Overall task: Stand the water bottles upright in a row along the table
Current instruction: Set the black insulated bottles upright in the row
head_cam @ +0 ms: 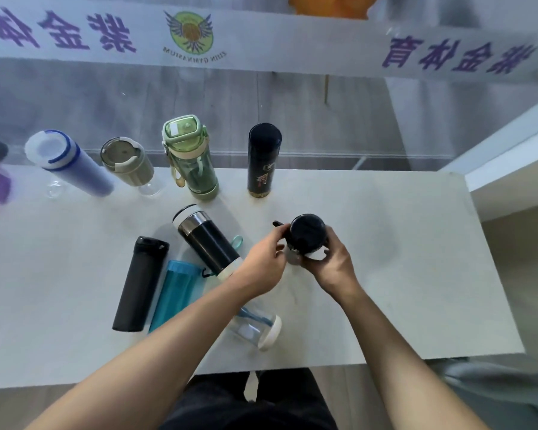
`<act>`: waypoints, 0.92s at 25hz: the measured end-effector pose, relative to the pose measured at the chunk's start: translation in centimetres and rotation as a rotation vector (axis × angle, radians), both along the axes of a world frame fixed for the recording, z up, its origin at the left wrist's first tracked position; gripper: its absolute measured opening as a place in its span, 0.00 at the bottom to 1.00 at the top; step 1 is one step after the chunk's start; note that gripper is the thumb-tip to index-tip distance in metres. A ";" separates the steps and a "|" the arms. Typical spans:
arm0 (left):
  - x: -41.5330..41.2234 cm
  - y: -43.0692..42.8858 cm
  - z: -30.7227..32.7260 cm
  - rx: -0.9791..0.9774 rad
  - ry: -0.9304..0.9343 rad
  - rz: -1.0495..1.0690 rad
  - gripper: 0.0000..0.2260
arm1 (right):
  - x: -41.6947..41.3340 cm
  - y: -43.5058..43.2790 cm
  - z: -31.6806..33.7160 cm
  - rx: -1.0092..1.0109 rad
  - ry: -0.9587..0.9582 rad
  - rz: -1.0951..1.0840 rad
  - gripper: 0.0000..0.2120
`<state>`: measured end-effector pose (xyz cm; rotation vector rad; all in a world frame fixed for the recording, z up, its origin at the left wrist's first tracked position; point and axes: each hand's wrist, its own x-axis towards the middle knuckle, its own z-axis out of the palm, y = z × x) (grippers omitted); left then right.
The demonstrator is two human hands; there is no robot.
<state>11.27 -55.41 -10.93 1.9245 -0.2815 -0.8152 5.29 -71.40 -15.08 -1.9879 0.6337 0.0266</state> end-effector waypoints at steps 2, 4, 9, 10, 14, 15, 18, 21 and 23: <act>-0.1 -0.4 -0.3 -0.007 0.035 0.003 0.27 | -0.1 -0.5 -0.3 -0.001 -0.009 -0.022 0.33; 0.1 -1.1 -0.6 -0.016 0.059 -0.004 0.28 | 0.5 -1.2 -0.2 0.002 -0.018 -0.034 0.31; 3.7 -5.2 -1.8 -0.023 0.037 0.065 0.33 | 5.6 -5.0 0.2 -0.009 -0.029 0.009 0.25; 4.5 -6.0 -2.1 -0.030 0.045 0.086 0.34 | 6.8 -6.0 0.0 -0.001 -0.029 0.026 0.24; 8.2 -8.3 -3.0 -0.028 0.073 0.133 0.36 | 11.2 -9.2 -0.8 0.010 -0.074 0.099 0.25; 9.0 -8.8 -3.1 -0.019 0.070 0.142 0.36 | 12.1 -9.7 -1.0 0.012 -0.076 0.116 0.25; 10.6 -9.9 -3.3 -0.024 0.070 0.187 0.36 | 13.9 -10.8 -1.3 0.007 -0.093 0.136 0.26; 11.1 -10.5 -3.3 -0.053 0.071 0.233 0.37 | 14.5 -11.2 -1.5 0.002 -0.121 0.161 0.26; 11.0 -10.7 -3.4 -0.074 0.059 0.232 0.37 | 14.4 -11.2 -1.7 0.002 -0.132 0.165 0.27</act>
